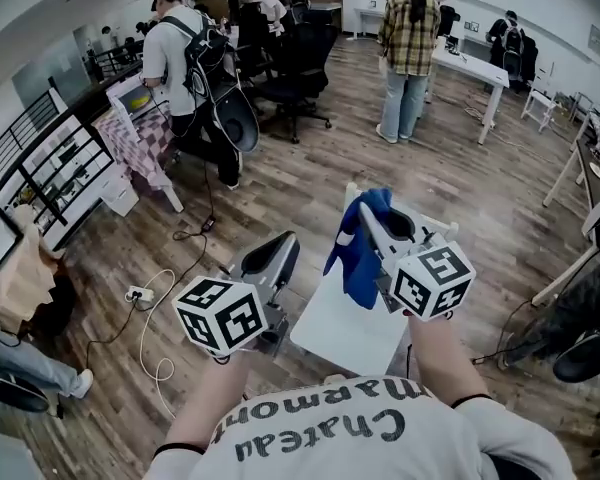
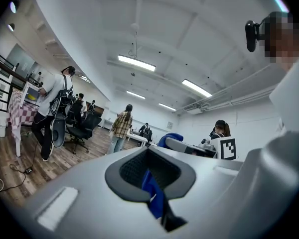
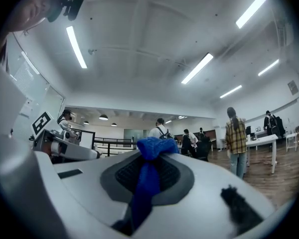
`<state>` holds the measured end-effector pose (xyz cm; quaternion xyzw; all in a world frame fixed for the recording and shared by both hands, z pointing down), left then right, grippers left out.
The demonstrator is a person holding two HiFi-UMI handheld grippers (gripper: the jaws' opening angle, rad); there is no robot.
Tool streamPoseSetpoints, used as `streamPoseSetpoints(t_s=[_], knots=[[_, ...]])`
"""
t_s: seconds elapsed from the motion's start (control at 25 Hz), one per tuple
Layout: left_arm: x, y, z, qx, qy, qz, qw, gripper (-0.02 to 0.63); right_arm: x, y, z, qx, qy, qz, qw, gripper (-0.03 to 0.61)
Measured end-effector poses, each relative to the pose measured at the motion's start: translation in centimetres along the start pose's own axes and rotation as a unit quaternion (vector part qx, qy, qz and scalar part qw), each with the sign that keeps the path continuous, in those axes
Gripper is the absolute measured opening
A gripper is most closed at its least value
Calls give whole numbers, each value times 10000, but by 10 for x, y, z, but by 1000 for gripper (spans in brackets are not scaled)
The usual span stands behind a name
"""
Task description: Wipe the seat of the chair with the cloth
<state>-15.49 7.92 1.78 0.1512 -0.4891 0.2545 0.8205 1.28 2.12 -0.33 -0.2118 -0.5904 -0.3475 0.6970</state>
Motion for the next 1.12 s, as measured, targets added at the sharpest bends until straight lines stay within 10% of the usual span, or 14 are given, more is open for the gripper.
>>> streamPoseSetpoints(t_s=[1.12], knots=[[26,86,-6,40,-180,114,9998,8,2,44,89,289,25,424,9987,32]])
Point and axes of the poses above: the fingertips, and each gripper's own axes: y backward along the fingers, z to its left, x out of its underside, the point moved 5 cm from there along y, backward along the fingers, and after that the axes turned 11 degrees about y, right-handed, at the moved point
